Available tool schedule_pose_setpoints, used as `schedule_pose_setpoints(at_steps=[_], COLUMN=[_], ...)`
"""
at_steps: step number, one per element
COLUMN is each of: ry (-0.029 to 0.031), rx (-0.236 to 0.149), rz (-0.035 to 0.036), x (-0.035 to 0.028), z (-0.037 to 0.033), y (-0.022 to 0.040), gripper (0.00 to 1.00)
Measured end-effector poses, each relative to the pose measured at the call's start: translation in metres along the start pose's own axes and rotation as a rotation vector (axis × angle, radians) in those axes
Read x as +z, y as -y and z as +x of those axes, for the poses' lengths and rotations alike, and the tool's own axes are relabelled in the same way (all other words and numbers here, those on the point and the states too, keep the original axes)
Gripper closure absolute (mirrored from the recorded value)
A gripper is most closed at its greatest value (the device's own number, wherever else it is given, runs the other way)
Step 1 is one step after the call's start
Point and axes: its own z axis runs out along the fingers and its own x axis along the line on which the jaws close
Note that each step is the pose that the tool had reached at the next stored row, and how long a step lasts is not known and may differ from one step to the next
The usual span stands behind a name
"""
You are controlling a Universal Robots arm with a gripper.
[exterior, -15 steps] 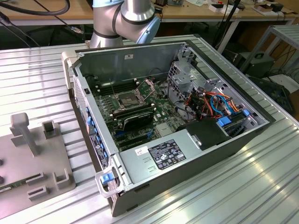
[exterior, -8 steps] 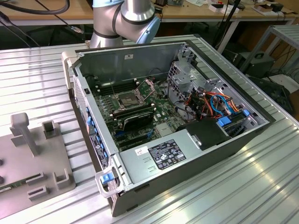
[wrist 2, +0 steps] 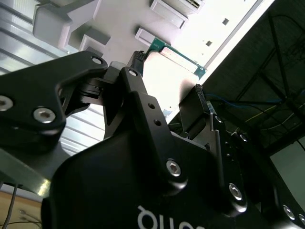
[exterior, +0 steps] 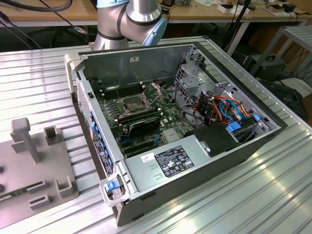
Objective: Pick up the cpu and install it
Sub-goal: 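Pick up the cpu and move it towards the insertion slot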
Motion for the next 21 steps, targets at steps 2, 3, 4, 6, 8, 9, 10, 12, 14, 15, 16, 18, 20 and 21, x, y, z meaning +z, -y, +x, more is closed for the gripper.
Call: schedule_pose_setpoints(at_steps=[2,3,4,6,8,9,10,12,14,15,16,18,20,21], ry=[0.0001,0.0001,0.0000,0.0000,-0.0002,-0.0003,-0.0002,-0.0001,-0.0001,-0.0001,-0.0001,0.0000,-0.0001,-0.0001], rx=[0.000,0.000,0.000,0.000,0.000,0.000,0.000,0.000,0.000,0.000,0.000,0.000,0.000,0.000], rz=[-0.0001,0.0000,0.0000,0.0000,0.0001,0.0002,0.0002,0.0001,0.0001,0.0001,0.0001,0.0000,0.0001,0.0001], x=[0.0000,-0.0001,-0.0002,-0.0002,-0.0004,-0.0005,-0.0004,-0.0003,-0.0003,-0.0002,-0.0002,-0.0001,-0.0001,-0.0001], z=[0.0000,0.0000,0.0000,0.0000,-0.0001,-0.0003,-0.0010,-0.0031,-0.0054,-0.0077,-0.0093,-0.0117,-0.0145,-0.0159], y=[0.0000,0.0000,0.0000,0.0000,0.0000,-0.0001,0.0000,0.0000,0.0000,0.0001,0.0001,0.0001,0.0001,0.0001], gripper=[0.45,0.45,0.45,0.45,0.45,0.45,0.45,0.45,0.45,0.45,0.45,0.45,0.45,0.45])
